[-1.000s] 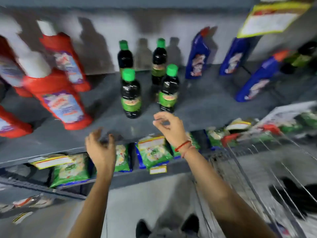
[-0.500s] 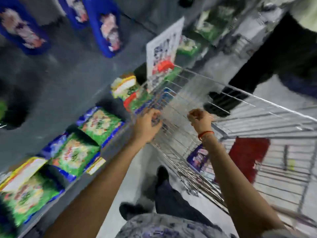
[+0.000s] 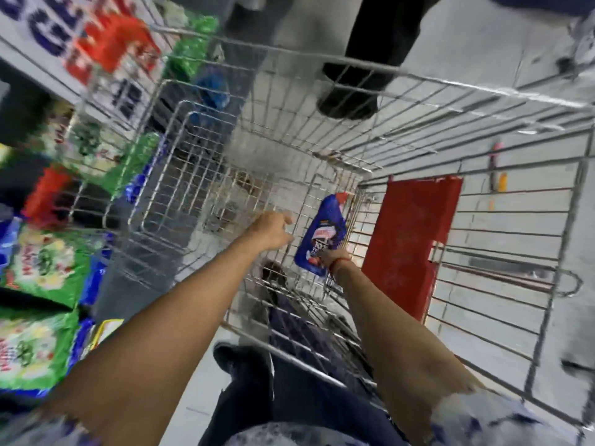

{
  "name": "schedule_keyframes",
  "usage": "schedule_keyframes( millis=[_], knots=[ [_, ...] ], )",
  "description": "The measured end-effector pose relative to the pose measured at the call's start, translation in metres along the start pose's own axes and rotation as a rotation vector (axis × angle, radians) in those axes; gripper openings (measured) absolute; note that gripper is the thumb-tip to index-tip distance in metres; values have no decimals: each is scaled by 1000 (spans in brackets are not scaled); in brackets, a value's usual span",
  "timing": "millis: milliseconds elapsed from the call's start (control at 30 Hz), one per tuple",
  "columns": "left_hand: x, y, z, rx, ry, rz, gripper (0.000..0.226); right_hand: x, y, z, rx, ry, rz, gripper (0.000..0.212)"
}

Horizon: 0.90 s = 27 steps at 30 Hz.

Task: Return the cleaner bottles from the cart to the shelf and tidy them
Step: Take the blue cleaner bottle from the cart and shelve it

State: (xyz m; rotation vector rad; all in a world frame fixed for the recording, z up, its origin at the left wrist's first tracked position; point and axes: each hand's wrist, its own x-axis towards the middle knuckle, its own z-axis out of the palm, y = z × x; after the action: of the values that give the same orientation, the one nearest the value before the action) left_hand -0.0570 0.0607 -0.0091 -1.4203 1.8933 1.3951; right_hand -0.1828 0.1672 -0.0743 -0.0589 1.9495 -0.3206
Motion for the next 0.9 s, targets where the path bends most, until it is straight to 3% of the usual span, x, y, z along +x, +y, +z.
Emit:
schedule_keyframes(
  millis=[167,300,433,500,600,767,833,900],
  knots=[
    [47,-17,37,-96,15,-102,41,20,12,18,238,108,84,49],
    [69,-26,66,-150,-80,-149,41,31,17,29,377,175,2,42],
    [78,-26,84,-245,-144,-183,53,36,14,37,565,116,-6,46],
    [79,-29,82,-272,-125,-183,70,36,15,36,596,55,7,48],
    [77,-31,63,-286,-134,-213,84,32,12,31,687,-112,44,43],
    [57,-23,18,-444,-211,-188,70,9,-12,20,803,-274,14,45],
    [41,-20,1,-518,-146,-140,52,-4,-33,15,769,-302,-78,47],
    [23,-22,-18,-568,-47,-75,49,-19,-56,10,681,-335,-188,49]
  ],
)
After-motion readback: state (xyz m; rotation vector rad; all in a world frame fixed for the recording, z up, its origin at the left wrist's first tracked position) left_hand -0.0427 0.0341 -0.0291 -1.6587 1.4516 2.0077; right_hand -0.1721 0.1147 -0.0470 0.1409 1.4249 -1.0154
